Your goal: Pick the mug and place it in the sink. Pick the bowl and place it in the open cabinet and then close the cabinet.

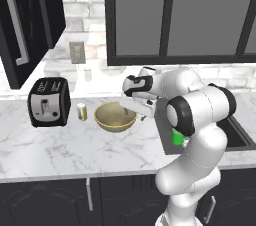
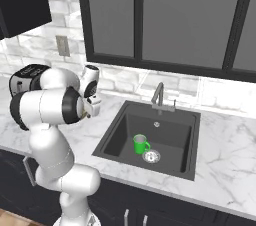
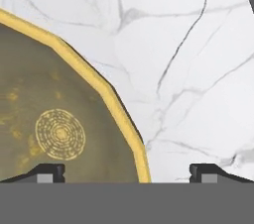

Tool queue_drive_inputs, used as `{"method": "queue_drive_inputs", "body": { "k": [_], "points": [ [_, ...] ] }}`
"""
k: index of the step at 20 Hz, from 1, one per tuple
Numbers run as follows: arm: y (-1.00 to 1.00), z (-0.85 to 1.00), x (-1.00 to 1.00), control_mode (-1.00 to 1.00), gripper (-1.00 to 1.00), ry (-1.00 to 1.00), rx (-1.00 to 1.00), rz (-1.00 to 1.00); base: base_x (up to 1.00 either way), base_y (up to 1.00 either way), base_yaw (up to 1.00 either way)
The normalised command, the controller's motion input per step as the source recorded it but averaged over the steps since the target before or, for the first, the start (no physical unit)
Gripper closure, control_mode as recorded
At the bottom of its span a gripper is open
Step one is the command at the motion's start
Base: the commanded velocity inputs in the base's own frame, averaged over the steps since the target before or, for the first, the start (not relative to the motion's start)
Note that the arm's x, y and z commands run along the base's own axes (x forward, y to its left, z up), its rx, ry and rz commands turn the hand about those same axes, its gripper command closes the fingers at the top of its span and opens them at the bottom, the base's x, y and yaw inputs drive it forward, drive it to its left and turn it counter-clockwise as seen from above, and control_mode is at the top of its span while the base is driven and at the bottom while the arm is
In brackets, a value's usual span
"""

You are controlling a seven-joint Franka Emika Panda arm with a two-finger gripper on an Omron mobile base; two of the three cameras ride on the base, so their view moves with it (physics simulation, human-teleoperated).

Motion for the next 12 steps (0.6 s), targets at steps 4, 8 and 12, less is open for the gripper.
{"method": "queue_drive_inputs", "body": {
  "k": [4, 8, 12],
  "points": [
    [0.04, -0.36, 0.3, -1.0, -1.0, 0.0, 0.0, 0.0, 0.0, 0.0, 0.0],
    [0.0, -0.45, 0.19, -1.0, -1.0, 0.0, 0.0, 0.0, 0.0, 0.0, 0.0],
    [0.09, -0.44, 0.07, -1.0, -1.0, 0.0, 0.0, 0.0, 0.0, 0.0, 0.0]
  ]
}}
